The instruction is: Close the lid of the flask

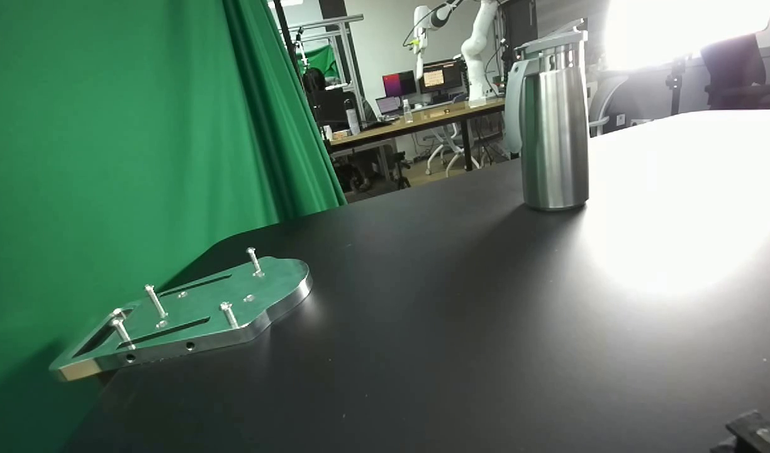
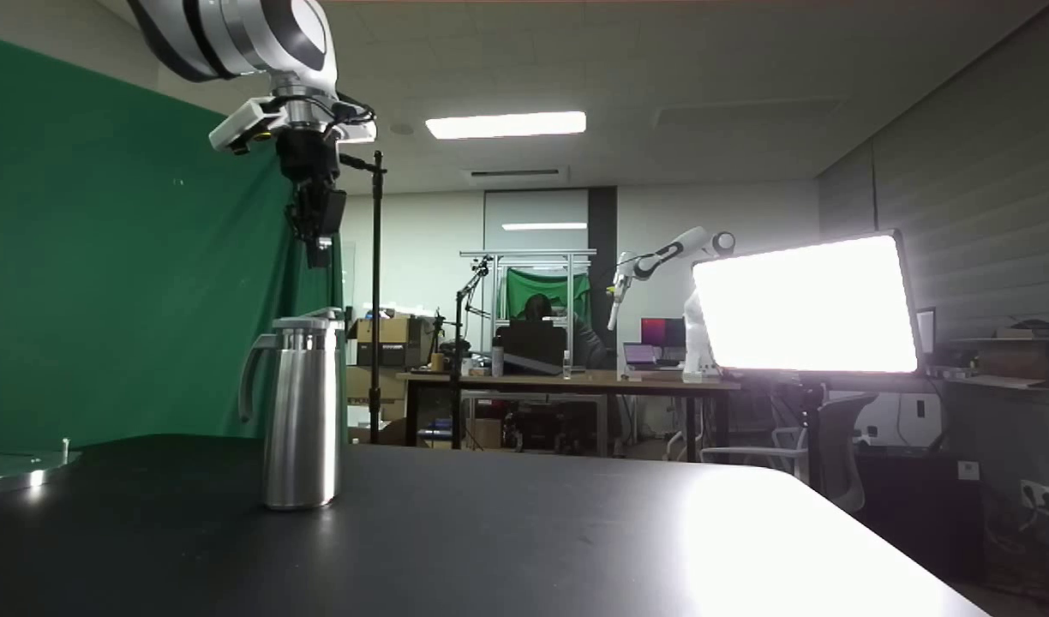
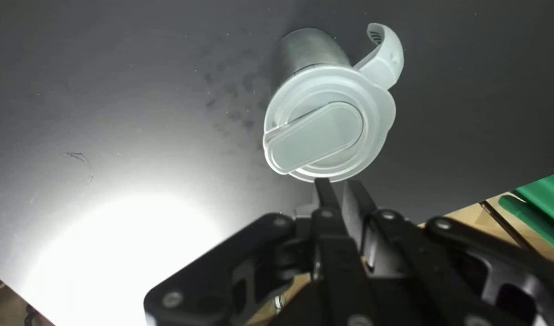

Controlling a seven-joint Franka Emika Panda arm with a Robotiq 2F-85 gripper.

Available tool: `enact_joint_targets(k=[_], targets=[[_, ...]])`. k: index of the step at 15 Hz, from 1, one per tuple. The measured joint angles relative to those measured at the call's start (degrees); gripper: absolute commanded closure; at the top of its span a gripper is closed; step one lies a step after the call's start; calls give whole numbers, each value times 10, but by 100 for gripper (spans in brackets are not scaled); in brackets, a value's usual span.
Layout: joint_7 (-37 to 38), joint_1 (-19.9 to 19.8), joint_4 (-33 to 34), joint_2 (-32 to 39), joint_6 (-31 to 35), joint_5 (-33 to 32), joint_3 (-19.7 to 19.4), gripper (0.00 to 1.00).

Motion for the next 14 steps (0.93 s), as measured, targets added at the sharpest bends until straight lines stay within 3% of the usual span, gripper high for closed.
enact_joint_targets(k=[14], targets=[[0,4,-1,35,-3,16,-31,100]])
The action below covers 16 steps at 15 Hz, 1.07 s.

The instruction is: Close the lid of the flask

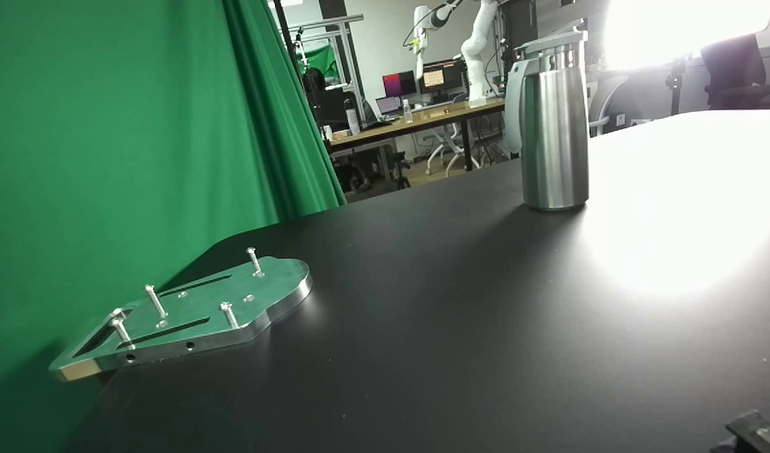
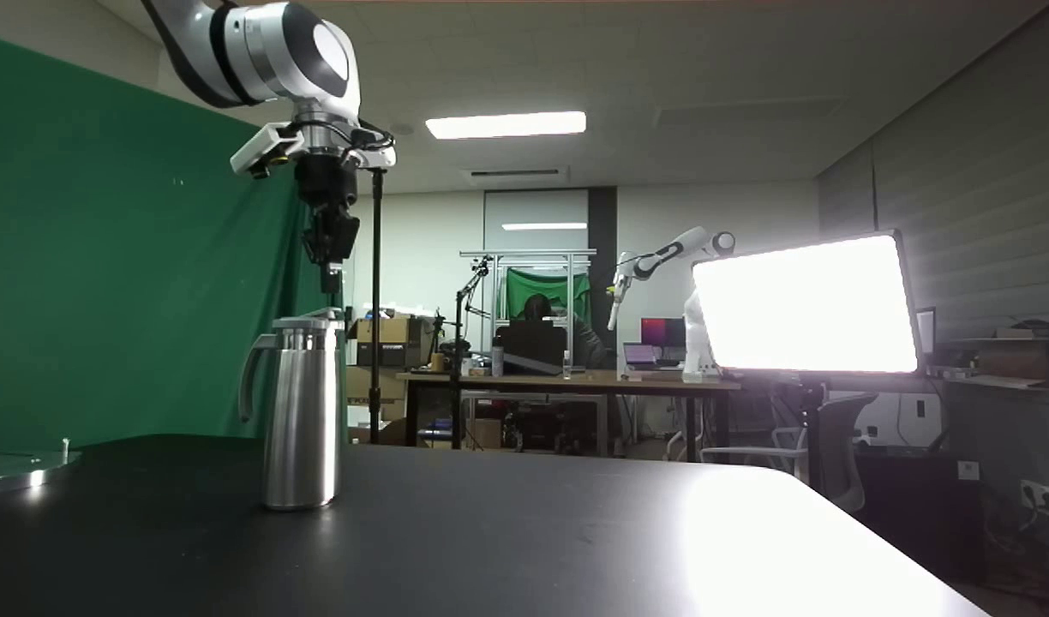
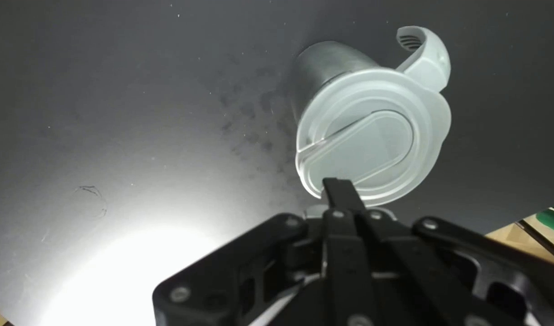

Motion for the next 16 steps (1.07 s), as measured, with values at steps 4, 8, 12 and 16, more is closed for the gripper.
enact_joint_targets(k=[4,8,12,16], targets=[[0,1,0,16,-2,0,-4,100],[0,3,0,32,-3,0,-10,100],[0,6,1,33,-4,0,-12,100],[0,10,1,32,-4,0,-15,100]])
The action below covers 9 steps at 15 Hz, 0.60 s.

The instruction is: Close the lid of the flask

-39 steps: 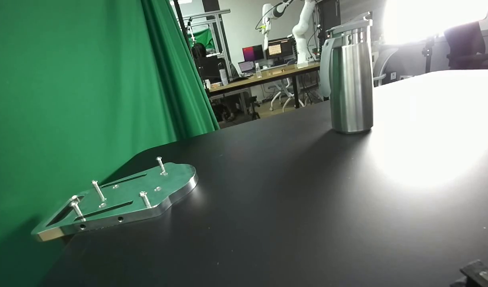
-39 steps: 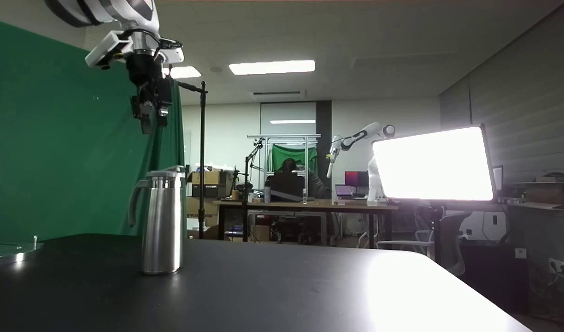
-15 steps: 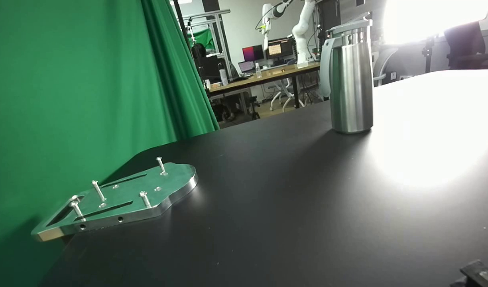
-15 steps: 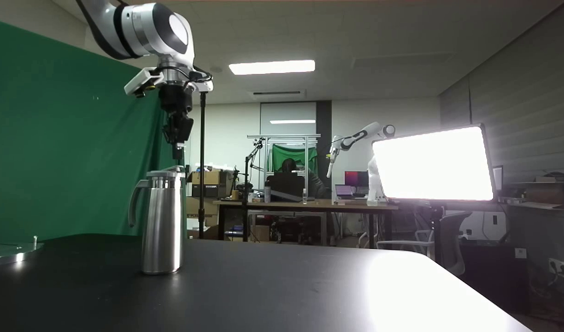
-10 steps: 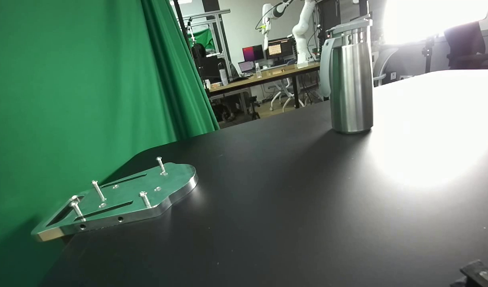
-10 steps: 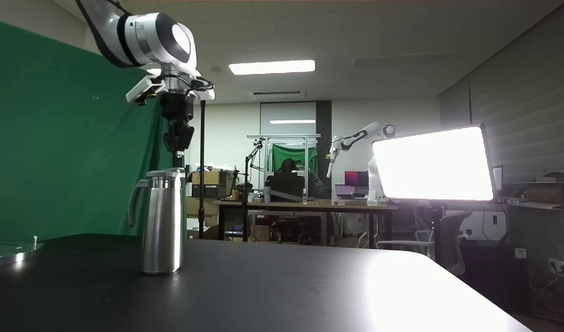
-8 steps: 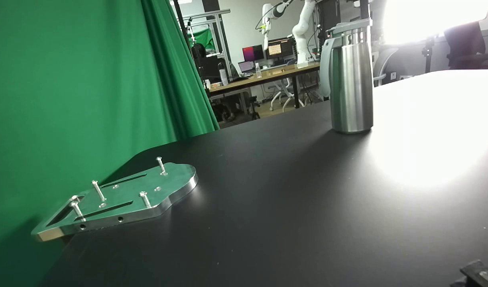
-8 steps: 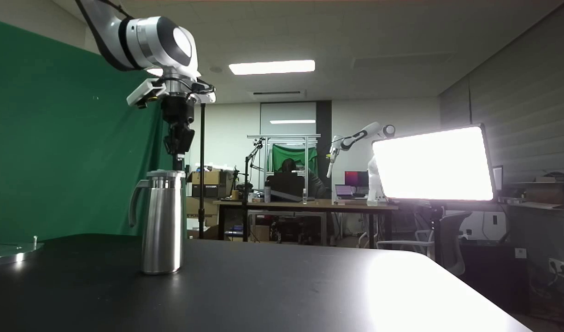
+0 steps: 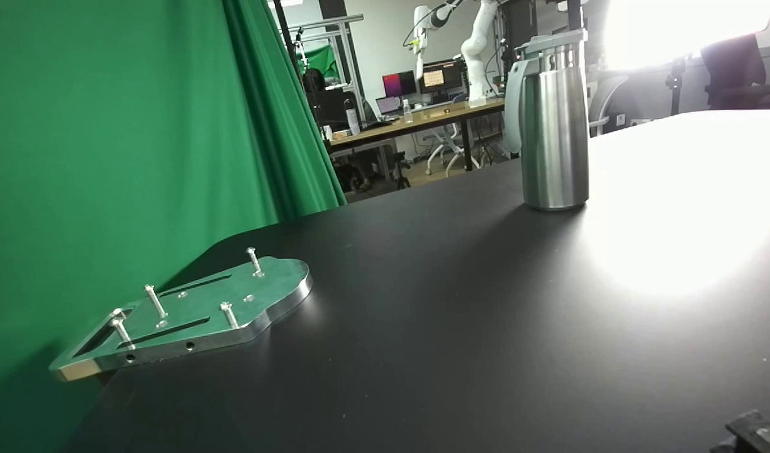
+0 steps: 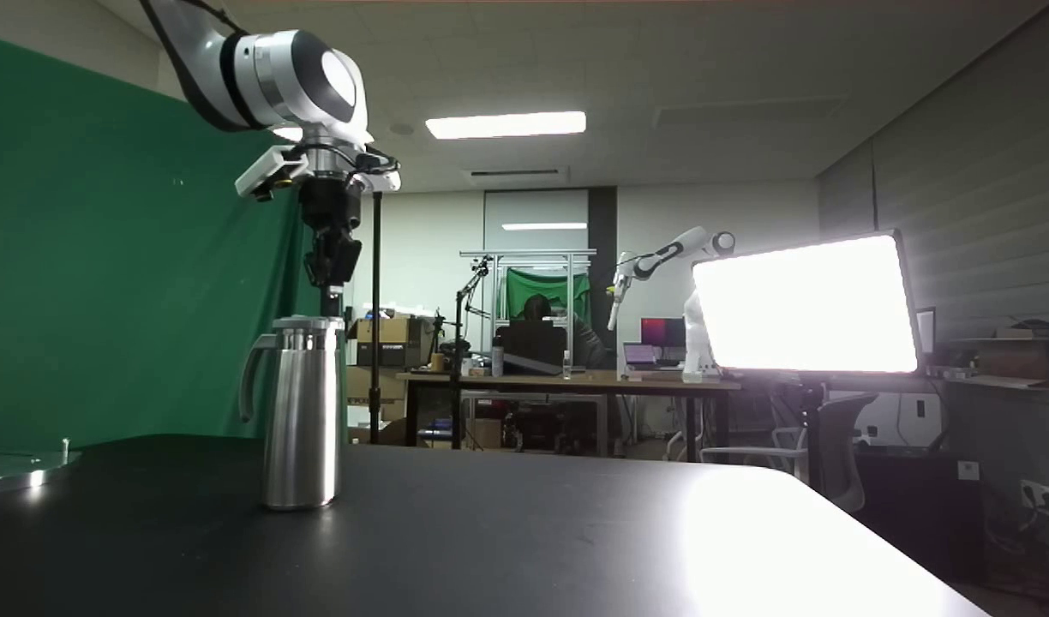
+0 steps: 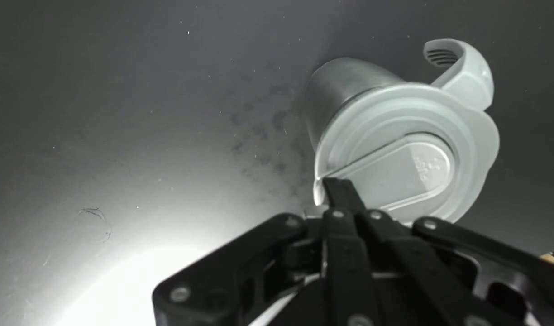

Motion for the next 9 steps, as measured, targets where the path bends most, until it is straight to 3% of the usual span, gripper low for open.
enact_joint_targets(k=[4,5,9], targets=[[0,8,-2,-27,-4,-1,0,100],[0,10,-3,-41,-10,-3,0,81],[1,13,-24,-104,-38,-9,3,55]])
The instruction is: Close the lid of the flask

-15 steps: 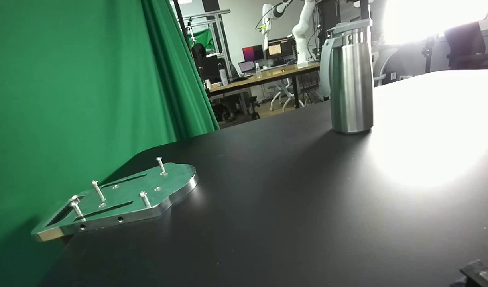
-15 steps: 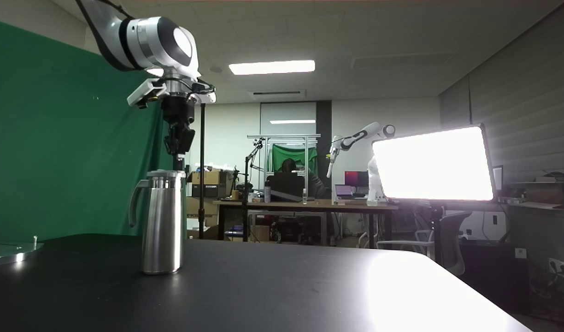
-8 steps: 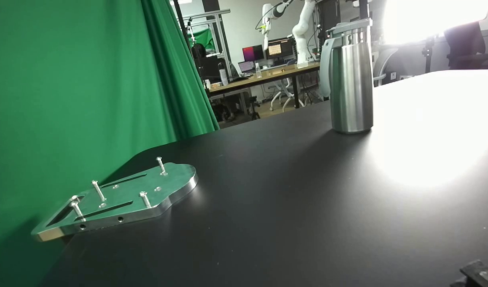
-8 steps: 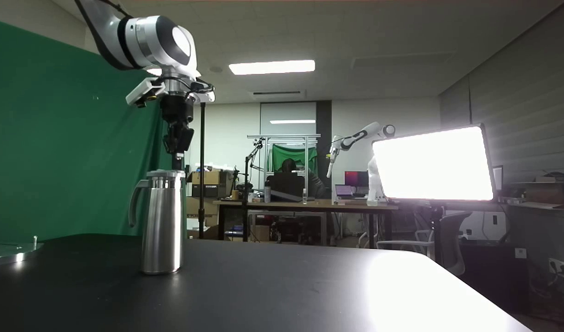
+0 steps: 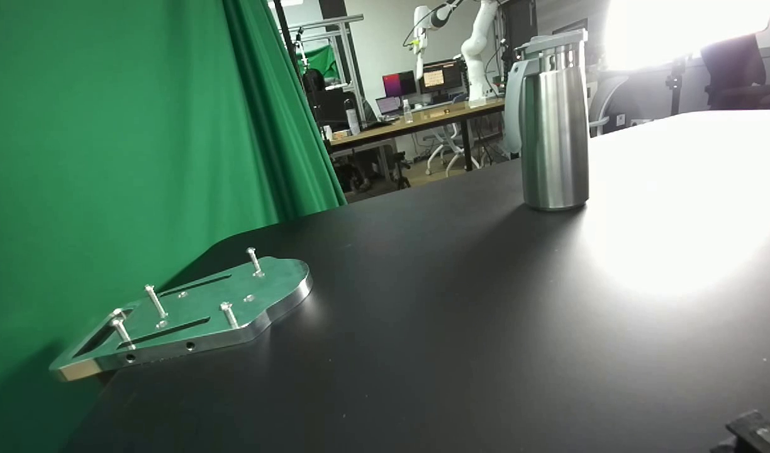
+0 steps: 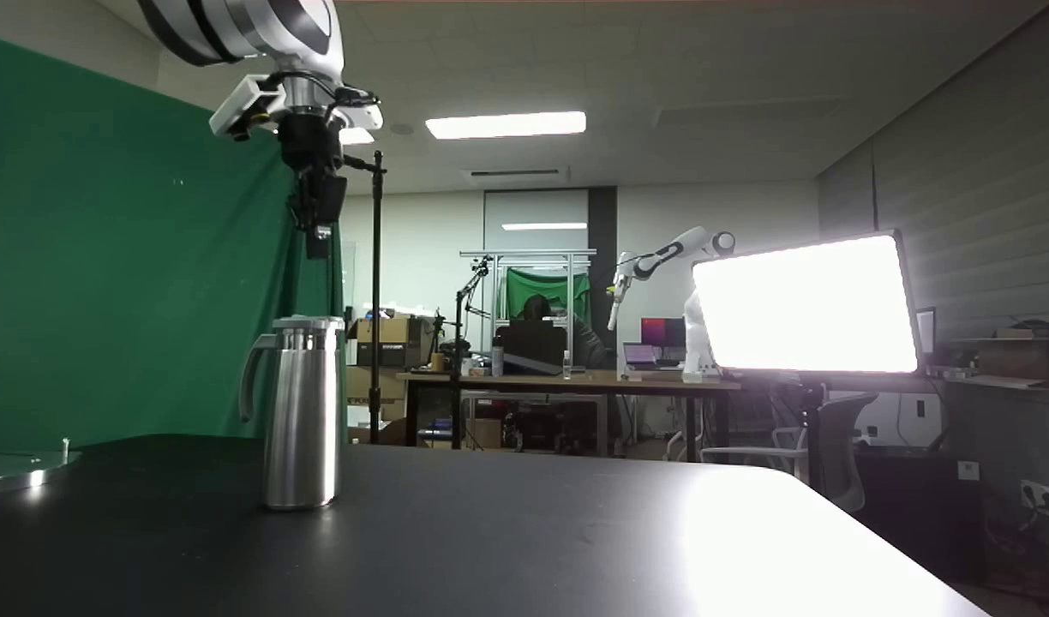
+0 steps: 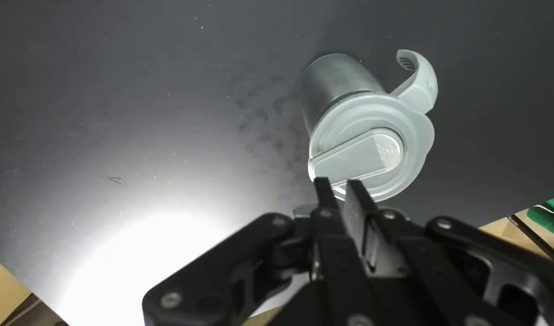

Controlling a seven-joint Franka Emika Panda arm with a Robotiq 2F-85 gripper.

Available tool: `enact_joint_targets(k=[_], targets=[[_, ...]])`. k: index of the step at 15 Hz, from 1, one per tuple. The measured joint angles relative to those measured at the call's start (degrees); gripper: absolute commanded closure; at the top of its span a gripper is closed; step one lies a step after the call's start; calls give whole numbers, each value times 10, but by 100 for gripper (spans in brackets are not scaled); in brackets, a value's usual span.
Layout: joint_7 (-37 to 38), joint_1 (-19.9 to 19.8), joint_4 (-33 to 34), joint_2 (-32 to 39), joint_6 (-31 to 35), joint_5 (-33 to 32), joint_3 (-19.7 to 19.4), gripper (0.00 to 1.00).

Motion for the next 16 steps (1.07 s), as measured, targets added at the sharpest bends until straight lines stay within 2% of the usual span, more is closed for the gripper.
enact_joint_targets(k=[8,12,16], targets=[[0,-1,-101,-106,-30,2,14,2],[0,-4,-151,-148,-30,5,23,0],[0,-5,-174,-169,-30,13,27,0]])
